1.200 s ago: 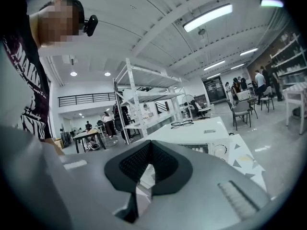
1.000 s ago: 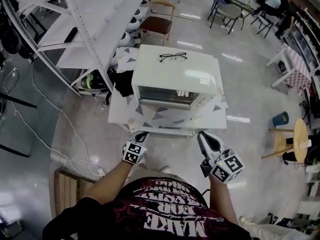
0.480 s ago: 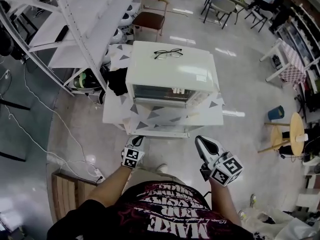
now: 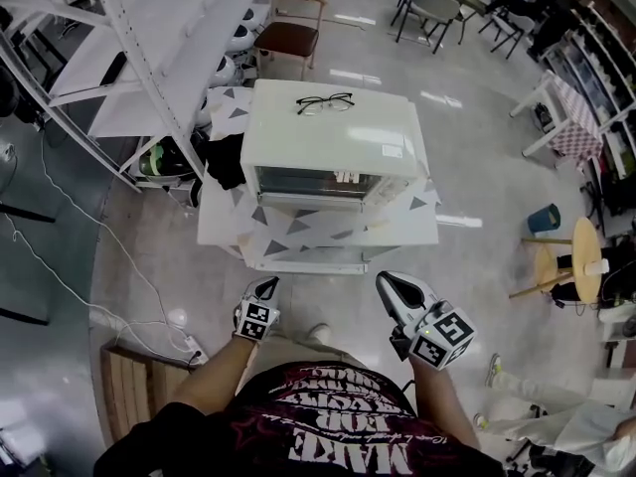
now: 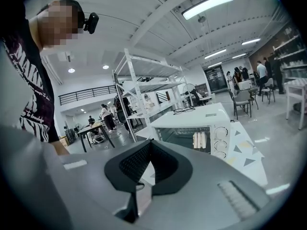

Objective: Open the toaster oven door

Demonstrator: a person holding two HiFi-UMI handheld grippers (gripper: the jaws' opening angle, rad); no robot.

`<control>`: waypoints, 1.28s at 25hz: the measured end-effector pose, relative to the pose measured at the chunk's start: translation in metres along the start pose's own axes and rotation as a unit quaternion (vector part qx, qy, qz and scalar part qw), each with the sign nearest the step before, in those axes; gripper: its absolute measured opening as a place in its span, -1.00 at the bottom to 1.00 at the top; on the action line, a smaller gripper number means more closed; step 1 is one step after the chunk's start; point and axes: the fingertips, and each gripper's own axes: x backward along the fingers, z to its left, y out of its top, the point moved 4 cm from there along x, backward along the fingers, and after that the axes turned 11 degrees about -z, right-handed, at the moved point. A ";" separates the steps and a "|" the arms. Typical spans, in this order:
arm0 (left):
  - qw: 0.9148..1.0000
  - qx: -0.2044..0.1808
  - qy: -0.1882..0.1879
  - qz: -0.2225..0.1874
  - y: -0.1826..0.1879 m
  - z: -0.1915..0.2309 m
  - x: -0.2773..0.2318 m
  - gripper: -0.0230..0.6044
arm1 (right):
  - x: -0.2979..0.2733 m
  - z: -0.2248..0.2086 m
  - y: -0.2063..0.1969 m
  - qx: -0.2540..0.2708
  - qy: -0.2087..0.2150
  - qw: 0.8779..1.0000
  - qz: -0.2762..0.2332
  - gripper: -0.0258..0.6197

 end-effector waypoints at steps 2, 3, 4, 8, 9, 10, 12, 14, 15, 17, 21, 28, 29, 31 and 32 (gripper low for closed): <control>1.000 -0.002 -0.011 -0.003 0.009 -0.007 0.005 -0.90 | -0.001 0.000 0.001 0.000 0.004 1.000 -0.003 -0.83; 1.000 -0.004 -0.018 -0.006 0.015 -0.010 0.008 -0.90 | -0.002 0.001 0.001 -0.001 0.007 1.000 -0.006 -0.83; 1.000 -0.005 -0.025 -0.011 0.022 -0.014 0.010 -0.90 | -0.003 0.001 0.002 -0.001 0.010 1.000 -0.009 -0.83; 0.998 -0.008 -0.051 -0.041 0.052 -0.025 0.018 -0.90 | -0.006 0.006 0.004 0.014 0.025 0.999 -0.016 -0.84; 0.997 -0.005 -0.055 -0.051 0.061 -0.026 0.021 -0.91 | -0.007 0.007 0.004 0.022 0.028 0.999 -0.016 -0.84; 0.996 -0.001 -0.057 -0.062 0.070 -0.027 0.023 -0.91 | -0.007 0.008 0.004 0.030 0.031 0.999 -0.015 -0.84; 0.995 0.006 -0.055 -0.080 0.088 -0.027 0.028 -0.91 | -0.008 0.010 0.004 0.047 0.035 0.998 -0.011 -0.84; 0.995 0.008 -0.044 -0.090 0.107 -0.026 0.035 -0.91 | -0.008 0.011 0.003 0.064 0.037 0.997 -0.007 -0.84; 0.995 0.011 -0.037 -0.094 0.117 -0.025 0.038 -0.91 | -0.008 0.012 0.003 0.071 0.038 0.997 -0.006 -0.84; 0.994 0.023 -0.025 -0.104 0.134 -0.022 0.045 -0.91 | -0.009 0.013 0.004 0.077 0.043 0.996 -0.008 -0.84; 0.992 0.032 -0.004 -0.123 0.167 -0.017 0.057 -0.90 | -0.008 0.014 0.004 0.079 0.044 0.996 -0.011 -0.84; 0.993 0.006 0.012 -0.121 0.201 -0.015 0.073 -0.91 | -0.005 0.012 0.006 0.072 0.042 0.996 -0.015 -0.84; 0.992 0.004 0.012 -0.126 0.207 -0.016 0.076 -0.91 | -0.005 0.011 0.007 0.071 0.041 0.996 -0.016 -0.84; 0.990 0.002 0.011 -0.142 0.219 -0.018 0.082 -0.91 | -0.004 0.011 0.009 0.071 0.041 0.996 -0.019 -0.84; 0.988 0.004 0.010 -0.152 0.226 -0.019 0.085 -0.91 | -0.003 0.011 0.010 0.072 0.042 0.996 -0.020 -0.84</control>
